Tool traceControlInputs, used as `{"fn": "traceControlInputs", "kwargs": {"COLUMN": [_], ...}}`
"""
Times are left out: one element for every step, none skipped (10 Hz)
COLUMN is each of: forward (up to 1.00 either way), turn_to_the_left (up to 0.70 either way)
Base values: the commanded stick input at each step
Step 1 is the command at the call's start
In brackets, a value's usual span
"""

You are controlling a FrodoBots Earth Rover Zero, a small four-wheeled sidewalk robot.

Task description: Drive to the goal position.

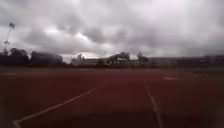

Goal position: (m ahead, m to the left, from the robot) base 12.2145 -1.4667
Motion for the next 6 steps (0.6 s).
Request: {"fn": "traceControlInputs", "kwargs": {"forward": [0.70,0.70,0.70,0.70,0.70,0.70], "turn_to_the_left": [0.00,0.00,0.00,0.00,0.00,0.00]}}
